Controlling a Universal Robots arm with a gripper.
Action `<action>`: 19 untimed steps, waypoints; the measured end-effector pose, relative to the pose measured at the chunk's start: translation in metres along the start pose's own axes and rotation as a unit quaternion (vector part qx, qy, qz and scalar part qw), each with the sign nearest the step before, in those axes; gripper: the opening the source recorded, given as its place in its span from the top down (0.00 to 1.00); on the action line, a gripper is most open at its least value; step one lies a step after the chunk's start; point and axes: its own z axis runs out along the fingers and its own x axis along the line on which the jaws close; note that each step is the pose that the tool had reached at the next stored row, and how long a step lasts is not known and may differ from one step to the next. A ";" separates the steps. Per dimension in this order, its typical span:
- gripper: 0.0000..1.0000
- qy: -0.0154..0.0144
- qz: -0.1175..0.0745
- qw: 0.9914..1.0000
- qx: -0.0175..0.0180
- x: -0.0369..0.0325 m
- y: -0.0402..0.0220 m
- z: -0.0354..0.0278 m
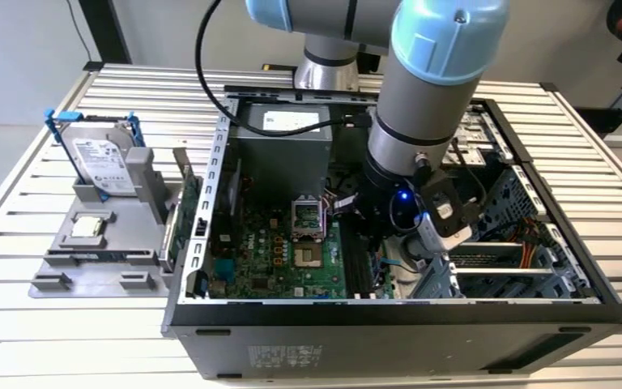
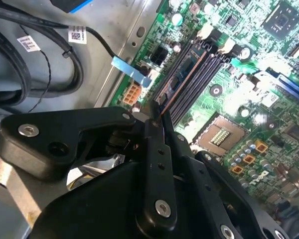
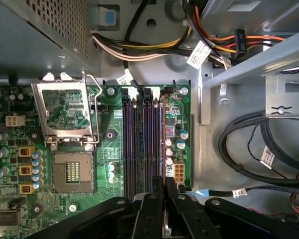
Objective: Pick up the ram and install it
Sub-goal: 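Insert the ram into the slot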
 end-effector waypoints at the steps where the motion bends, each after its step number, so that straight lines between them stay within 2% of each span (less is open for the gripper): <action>1: 1.00 0.000 0.000 1.000 0.000 0.0001 -0.0006 0.0007; 10: 1.00 0.000 -0.001 1.000 0.000 0.0011 -0.0010 0.0089; 14: 1.00 0.000 -0.001 1.000 0.000 0.0011 -0.0008 0.0092; 17: 1.00 0.000 0.000 1.000 -0.001 0.0010 -0.0004 0.0069; 19: 1.00 0.000 0.000 1.000 0.000 0.0010 -0.0007 0.0052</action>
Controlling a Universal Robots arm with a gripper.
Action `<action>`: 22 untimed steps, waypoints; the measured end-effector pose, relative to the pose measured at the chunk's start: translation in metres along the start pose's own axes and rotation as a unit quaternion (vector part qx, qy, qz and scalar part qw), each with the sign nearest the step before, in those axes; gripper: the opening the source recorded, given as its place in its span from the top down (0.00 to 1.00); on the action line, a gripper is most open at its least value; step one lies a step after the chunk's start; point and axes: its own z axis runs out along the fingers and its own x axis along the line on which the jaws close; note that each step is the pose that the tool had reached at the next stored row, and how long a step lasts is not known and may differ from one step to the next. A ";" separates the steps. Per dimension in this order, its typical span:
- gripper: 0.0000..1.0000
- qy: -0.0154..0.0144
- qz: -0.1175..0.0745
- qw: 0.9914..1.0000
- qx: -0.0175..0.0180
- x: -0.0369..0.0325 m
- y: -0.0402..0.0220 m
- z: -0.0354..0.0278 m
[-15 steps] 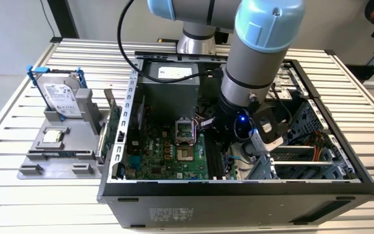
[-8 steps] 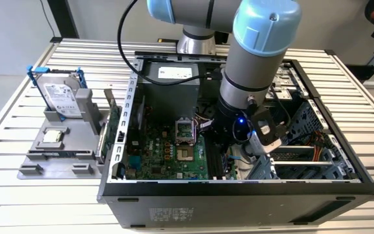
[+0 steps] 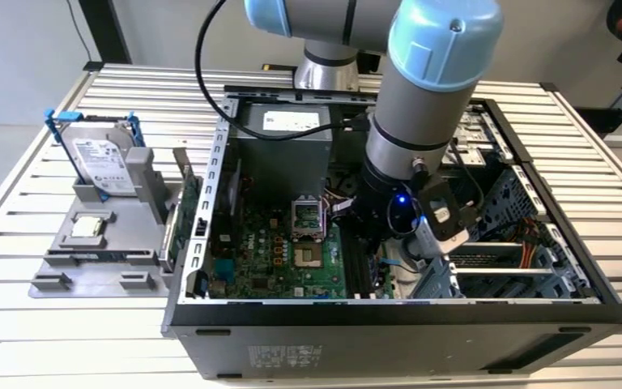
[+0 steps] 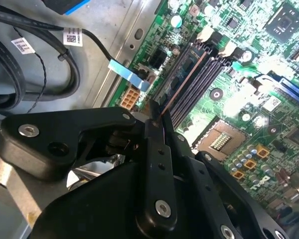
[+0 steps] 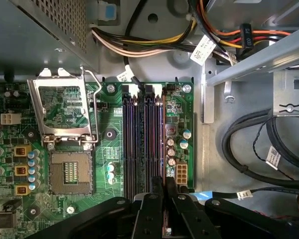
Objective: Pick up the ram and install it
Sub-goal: 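Insert the ram into the slot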
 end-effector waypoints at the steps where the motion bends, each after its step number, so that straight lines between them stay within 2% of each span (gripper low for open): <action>1: 1.00 0.000 0.000 1.000 0.000 0.0002 0.0000 0.0000; 6: 1.00 0.000 0.005 1.000 0.000 0.0022 -0.0001 0.0007; 11: 1.00 -0.001 0.006 1.000 0.000 0.0023 -0.0002 0.0054; 19: 1.00 -0.001 0.005 1.000 0.000 0.0023 -0.0002 0.0056; 22: 1.00 -0.001 -0.001 1.000 0.000 0.0022 -0.0004 0.0050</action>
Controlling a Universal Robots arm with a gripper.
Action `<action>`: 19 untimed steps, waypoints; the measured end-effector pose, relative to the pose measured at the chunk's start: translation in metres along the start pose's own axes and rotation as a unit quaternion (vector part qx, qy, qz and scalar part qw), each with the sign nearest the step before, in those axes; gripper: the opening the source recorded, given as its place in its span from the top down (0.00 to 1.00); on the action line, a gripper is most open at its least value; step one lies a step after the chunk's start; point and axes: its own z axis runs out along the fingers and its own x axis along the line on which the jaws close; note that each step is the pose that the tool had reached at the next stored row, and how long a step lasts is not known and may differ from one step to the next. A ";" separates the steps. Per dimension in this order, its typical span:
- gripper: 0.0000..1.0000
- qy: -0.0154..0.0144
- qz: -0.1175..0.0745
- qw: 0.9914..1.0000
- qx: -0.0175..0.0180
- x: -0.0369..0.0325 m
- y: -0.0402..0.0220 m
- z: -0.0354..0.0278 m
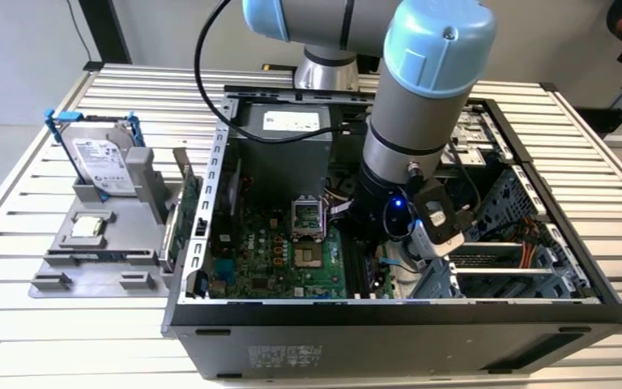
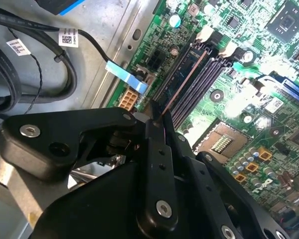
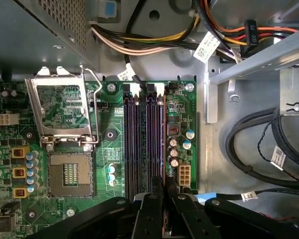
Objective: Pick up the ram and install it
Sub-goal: 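Insert the ram into the slot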
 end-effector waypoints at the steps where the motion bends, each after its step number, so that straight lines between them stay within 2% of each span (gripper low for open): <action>1: 1.00 0.000 -0.001 1.000 0.000 0.0000 -0.0001 -0.0006; 7: 1.00 0.001 -0.003 1.000 0.000 0.0000 -0.0005 -0.0006; 13: 1.00 0.001 -0.003 1.000 0.000 -0.0001 -0.0005 0.0024; 19: 1.00 0.001 -0.002 1.000 0.000 -0.0001 -0.0006 0.0016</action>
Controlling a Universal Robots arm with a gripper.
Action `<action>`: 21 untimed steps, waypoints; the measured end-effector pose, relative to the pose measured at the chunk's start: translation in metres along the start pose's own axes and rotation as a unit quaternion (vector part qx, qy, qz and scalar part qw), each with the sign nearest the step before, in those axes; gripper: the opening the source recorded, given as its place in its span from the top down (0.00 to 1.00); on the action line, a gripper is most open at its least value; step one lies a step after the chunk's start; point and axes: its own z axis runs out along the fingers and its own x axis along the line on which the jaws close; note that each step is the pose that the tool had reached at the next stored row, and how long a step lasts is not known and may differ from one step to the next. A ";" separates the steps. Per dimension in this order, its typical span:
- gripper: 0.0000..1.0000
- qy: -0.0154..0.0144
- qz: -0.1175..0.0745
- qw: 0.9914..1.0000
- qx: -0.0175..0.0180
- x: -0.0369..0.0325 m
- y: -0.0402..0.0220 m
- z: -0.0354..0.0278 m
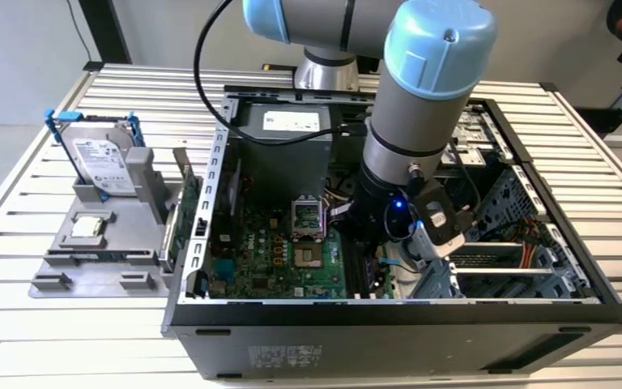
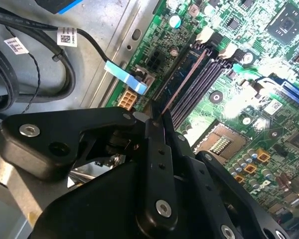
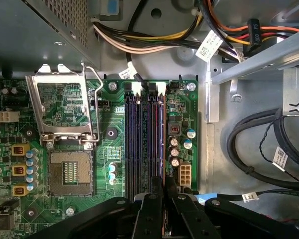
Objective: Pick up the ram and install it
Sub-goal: 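Insert the ram into the slot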
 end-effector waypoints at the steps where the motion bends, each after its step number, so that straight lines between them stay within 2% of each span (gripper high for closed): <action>1: 1.00 0.000 0.000 1.000 0.000 0.0000 0.0000 0.0000; 9: 1.00 0.000 0.008 1.000 0.001 -0.0003 0.0000 0.0000; 14: 1.00 0.001 0.007 1.000 0.010 -0.0005 0.0003 0.0018; 15: 1.00 0.001 0.006 1.000 0.011 -0.0007 0.0002 0.0016; 18: 1.00 0.001 0.003 1.000 0.010 -0.0007 0.0002 0.0017; 21: 1.00 0.001 -0.008 1.000 0.010 -0.0007 0.0002 0.0016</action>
